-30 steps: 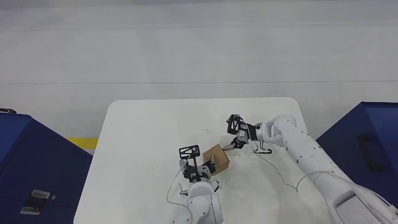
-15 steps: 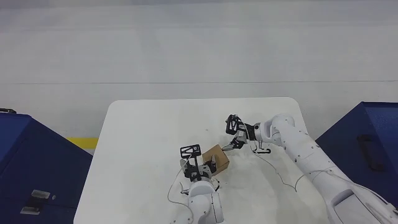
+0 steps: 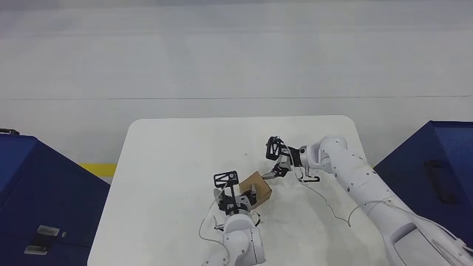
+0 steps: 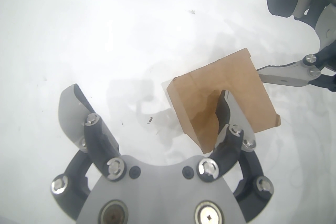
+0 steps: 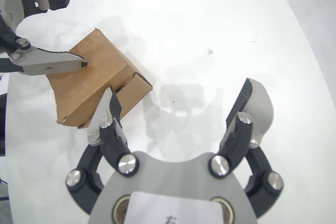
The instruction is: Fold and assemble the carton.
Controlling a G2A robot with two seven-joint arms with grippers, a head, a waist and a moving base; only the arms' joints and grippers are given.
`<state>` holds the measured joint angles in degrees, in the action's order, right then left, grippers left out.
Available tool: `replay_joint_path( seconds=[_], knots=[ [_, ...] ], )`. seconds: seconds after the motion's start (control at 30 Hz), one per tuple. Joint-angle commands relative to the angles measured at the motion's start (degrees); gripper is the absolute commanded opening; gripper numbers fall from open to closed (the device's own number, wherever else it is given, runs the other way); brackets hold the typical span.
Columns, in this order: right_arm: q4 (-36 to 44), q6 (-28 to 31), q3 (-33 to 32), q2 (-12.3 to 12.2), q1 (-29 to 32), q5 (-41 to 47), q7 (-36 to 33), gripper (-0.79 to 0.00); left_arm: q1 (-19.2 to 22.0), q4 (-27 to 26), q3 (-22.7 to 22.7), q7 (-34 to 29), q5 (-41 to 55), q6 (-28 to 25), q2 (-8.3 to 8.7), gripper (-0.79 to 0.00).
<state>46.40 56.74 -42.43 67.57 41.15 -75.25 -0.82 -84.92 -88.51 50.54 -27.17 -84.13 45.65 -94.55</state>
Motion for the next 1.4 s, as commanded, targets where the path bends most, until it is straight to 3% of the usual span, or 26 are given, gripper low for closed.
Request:
replay_joint_path(
  seconds=[0.0,0.7,1.37],
  knots=[
    [-0.1,-0.1,0.0,0.0,-0.1,-0.1,0.0,0.000,0.0,0.2,0.1,0.0,-0.2,-0.1,-0.04,0.000],
    [1.2,1.3,-1.2,-0.6,0.5,-0.8,1.5,0.000,-0.1,-0.4,-0.1,-0.3,-1.0,0.3,0.04,0.000],
    [5.1,1.3,1.7,-3.9,2.0,-0.3,2.6,0.000,-0.5,-0.5,0.0,0.0,-0.7,0.2,0.19,0.000]
  ],
)
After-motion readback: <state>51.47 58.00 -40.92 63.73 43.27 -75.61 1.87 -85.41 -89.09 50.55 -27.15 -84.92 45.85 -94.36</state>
